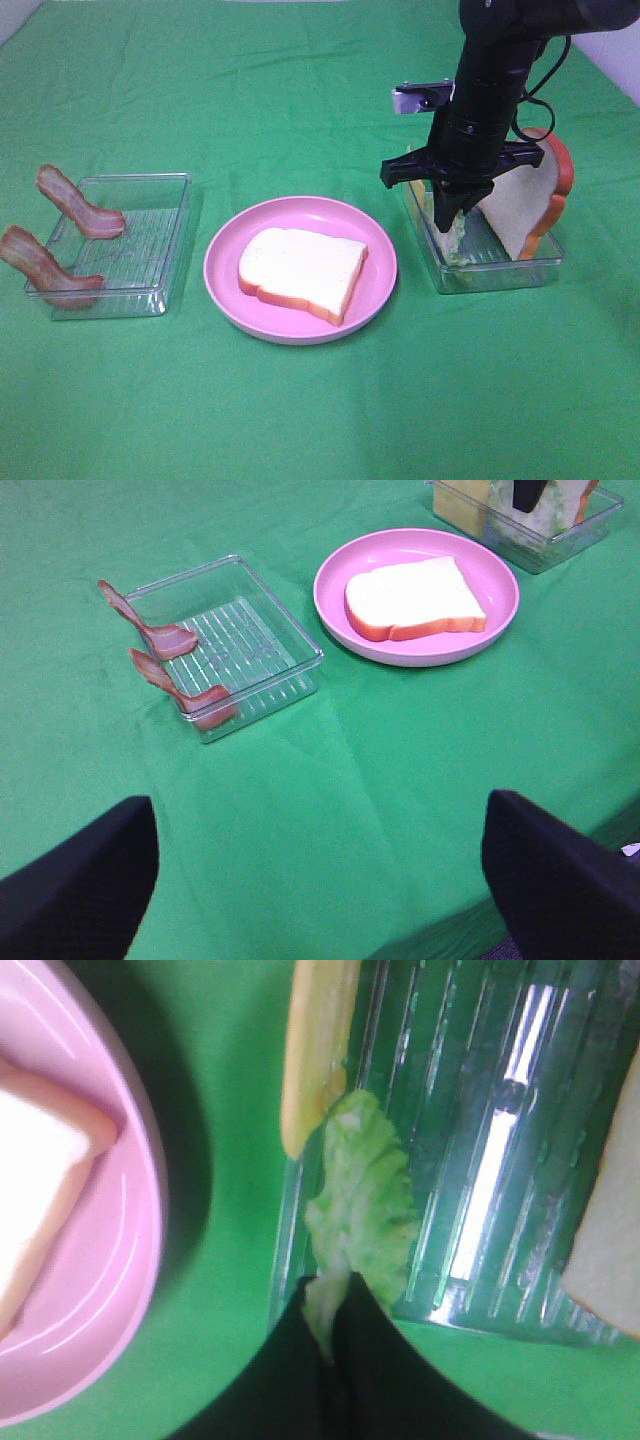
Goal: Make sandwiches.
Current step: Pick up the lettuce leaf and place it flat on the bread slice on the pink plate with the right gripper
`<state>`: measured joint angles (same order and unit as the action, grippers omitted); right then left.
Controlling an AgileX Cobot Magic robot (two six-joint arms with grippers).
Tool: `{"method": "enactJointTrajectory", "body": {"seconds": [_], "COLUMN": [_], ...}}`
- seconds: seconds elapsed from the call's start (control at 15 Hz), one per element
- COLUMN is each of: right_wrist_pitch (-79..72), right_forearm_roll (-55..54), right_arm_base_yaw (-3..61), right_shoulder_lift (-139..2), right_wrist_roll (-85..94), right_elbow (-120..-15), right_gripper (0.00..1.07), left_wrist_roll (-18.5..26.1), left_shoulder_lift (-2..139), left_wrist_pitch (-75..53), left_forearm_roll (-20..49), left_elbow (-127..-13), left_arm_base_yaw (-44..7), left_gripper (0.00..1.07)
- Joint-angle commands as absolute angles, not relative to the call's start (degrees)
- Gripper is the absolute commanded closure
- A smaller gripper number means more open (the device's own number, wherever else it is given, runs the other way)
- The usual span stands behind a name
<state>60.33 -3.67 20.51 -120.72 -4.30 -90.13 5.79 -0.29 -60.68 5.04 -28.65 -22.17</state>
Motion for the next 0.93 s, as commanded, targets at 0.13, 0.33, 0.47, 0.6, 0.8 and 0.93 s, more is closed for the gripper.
{"method": "enactJointTrajectory", "body": {"seconds": [0.13,0.33,0.47,0.6,0.8,0.93], "right_wrist_pitch": [62.22,63.31,65.03,66.23,67.27,66.75], "right_forearm_roll": [-0.92,-0.52,-2.92,-5.90,-15.30,-23.55], "right_arm_base_yaw": [20.68,20.68,20.68,20.74,20.80,20.80], "right_shoulder_lift": [-117.06,-108.06,-103.93,-101.81,-99.87,-99.98], "right_wrist_roll": [-4.93,-5.21,-4.93,-3.90,0.52,4.35], "right_elbow": [-91.16,-91.16,-91.04,-91.04,-91.04,-90.87], "right_gripper": [1.07,1.07,1.07,1.07,1.07,1.07], "left_wrist_roll": [5.56,5.56,5.56,5.56,5.56,5.56], "left_shoulder_lift": [-1.43,-1.43,-1.43,-1.43,-1.43,-1.43], "left_wrist_pitch": [-59.99,-59.99,-59.99,-59.99,-59.99,-59.99], "left_forearm_roll": [5.27,5.27,5.27,5.27,5.27,5.33], "left_elbow": [-28.59,-28.59,-28.59,-28.59,-28.59,-28.59], "left_arm_base_yaw": [-22.46,-22.46,-22.46,-22.46,-22.46,-22.46], "left_gripper": [0.24,0.24,0.24,0.24,0.24,0.24]}}
